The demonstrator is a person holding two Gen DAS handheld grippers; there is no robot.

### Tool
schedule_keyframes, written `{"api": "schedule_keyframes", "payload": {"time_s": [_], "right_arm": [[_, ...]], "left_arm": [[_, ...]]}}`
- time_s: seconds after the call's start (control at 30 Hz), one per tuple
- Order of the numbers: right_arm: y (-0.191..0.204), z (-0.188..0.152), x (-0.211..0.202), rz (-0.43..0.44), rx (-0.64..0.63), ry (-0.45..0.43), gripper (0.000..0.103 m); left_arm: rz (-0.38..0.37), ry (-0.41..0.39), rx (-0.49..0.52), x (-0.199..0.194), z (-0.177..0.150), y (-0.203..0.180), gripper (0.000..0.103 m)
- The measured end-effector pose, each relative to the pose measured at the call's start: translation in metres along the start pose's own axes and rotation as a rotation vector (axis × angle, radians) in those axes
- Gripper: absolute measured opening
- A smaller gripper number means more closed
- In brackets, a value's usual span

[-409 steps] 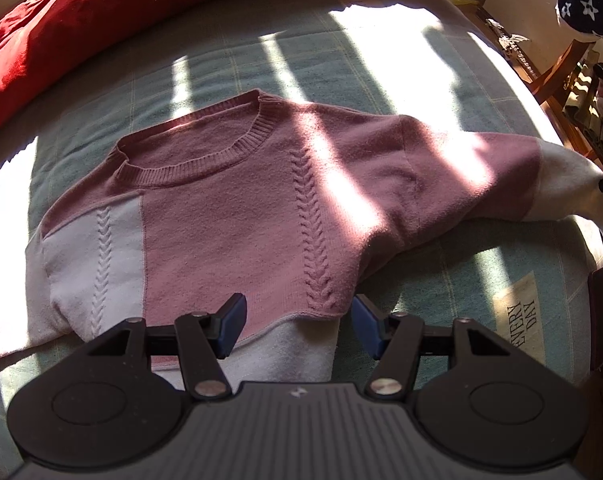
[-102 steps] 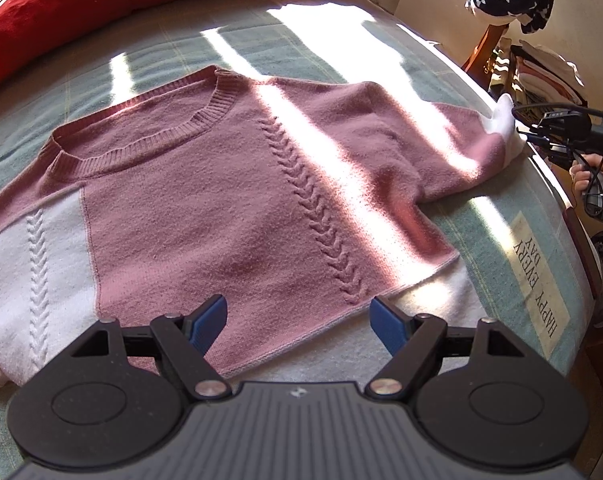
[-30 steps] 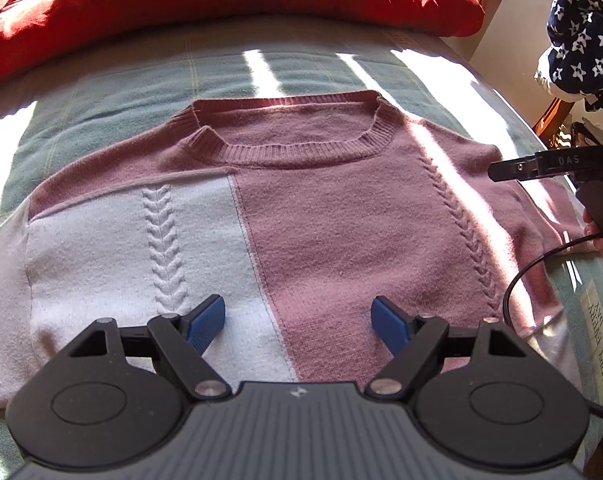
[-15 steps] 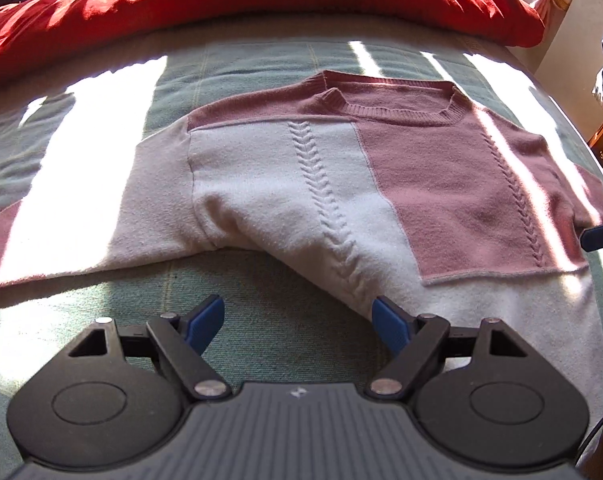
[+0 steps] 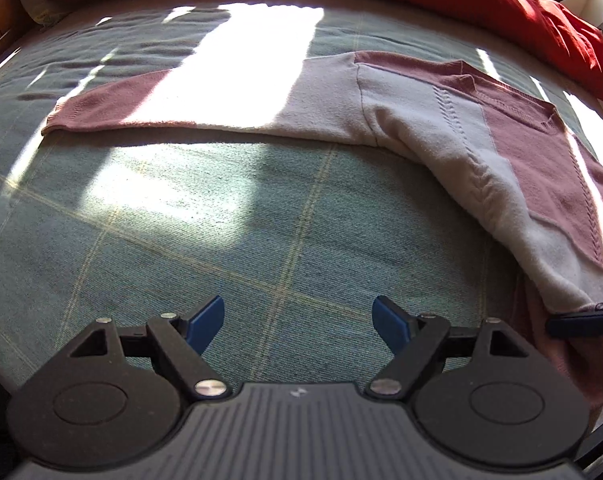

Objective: Fold clothes
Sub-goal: 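Grasp the hem with the left gripper while the right gripper grasps the other hem corner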

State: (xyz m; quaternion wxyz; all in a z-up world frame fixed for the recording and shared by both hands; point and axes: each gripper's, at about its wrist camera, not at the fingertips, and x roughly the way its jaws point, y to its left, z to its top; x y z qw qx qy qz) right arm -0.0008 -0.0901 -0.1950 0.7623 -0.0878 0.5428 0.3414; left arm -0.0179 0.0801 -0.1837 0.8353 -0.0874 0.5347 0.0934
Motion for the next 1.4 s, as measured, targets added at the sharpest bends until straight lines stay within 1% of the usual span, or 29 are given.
{"api": "schedule_keyframes", "payload": {"time_s": [0.07, 0.2, 0.27, 0.33, 0.37, 0.47, 0.53, 0.6, 0.67, 0.73, 0.8, 0.9, 1.0, 1.03, 1.1, 1.17, 1.23, 1.3, 1.4], "right_arm": [[-0.004, 0.000, -0.003, -0.102, -0.037, -0.017, 0.103], [-0.037, 0.003, -0.013, -0.172, -0.011, -0.011, 0.102], [-0.054, 0.003, -0.017, -0.229, 0.006, -0.007, 0.102], [-0.072, 0.003, -0.023, -0.321, 0.031, -0.008, 0.103], [-0.084, 0.003, -0.024, -0.345, 0.048, 0.003, 0.103], [-0.120, -0.007, -0.024, -0.283, 0.168, 0.026, 0.103], [-0.125, -0.010, -0.024, -0.256, 0.175, 0.032, 0.103], [-0.123, -0.013, -0.024, -0.247, 0.161, 0.029, 0.103], [-0.126, -0.016, -0.026, -0.234, 0.178, 0.025, 0.103], [-0.129, -0.019, -0.029, -0.215, 0.206, 0.021, 0.103], [-0.135, -0.023, -0.033, -0.190, 0.245, 0.020, 0.103], [-0.135, -0.029, -0.042, -0.169, 0.245, 0.005, 0.103], [-0.131, -0.033, -0.051, -0.163, 0.232, -0.011, 0.103], [-0.131, -0.035, -0.055, -0.160, 0.229, -0.015, 0.103], [-0.129, -0.036, -0.063, -0.122, 0.218, -0.039, 0.103], [-0.126, -0.038, -0.073, -0.080, 0.207, -0.064, 0.103], [-0.119, -0.036, -0.079, -0.050, 0.161, -0.084, 0.103], [-0.106, -0.031, -0.083, 0.002, 0.091, -0.103, 0.103], [-0.091, -0.025, -0.086, 0.047, 0.021, -0.130, 0.103]], "left_arm": [[-0.018, 0.003, 0.013, 0.001, 0.000, -0.005, 0.082], [-0.053, 0.008, 0.039, 0.004, -0.001, -0.015, 0.082], [-0.070, 0.011, 0.052, 0.006, -0.001, -0.020, 0.082], [-0.088, 0.014, 0.065, 0.007, -0.001, -0.025, 0.082], [-0.098, 0.015, 0.072, 0.009, -0.001, -0.028, 0.082], [-0.141, 0.021, 0.108, 0.016, 0.005, -0.044, 0.081], [-0.174, 0.025, 0.132, 0.021, 0.009, -0.054, 0.080], [-0.250, 0.031, 0.158, 0.026, 0.013, -0.069, 0.078], [-0.314, 0.034, 0.189, 0.033, 0.016, -0.083, 0.071], [-0.364, 0.043, 0.230, 0.040, 0.017, -0.099, 0.053], [-0.393, 0.050, 0.266, 0.049, 0.017, -0.112, 0.046], [-0.421, 0.054, 0.306, 0.062, 0.018, -0.128, 0.045], [-0.445, 0.034, 0.324, 0.065, 0.024, -0.133, 0.045], [-0.456, 0.039, 0.319, 0.067, 0.026, -0.133, 0.045], [-0.472, 0.045, 0.330, 0.069, 0.027, -0.132, 0.045], [-0.492, 0.035, 0.355, 0.066, 0.029, -0.131, 0.043], [-0.513, 0.031, 0.384, 0.064, 0.032, -0.130, 0.042], [-0.527, 0.031, 0.440, 0.062, 0.036, -0.129, 0.042], [-0.538, 0.039, 0.525, 0.060, 0.041, -0.126, 0.043]]}}
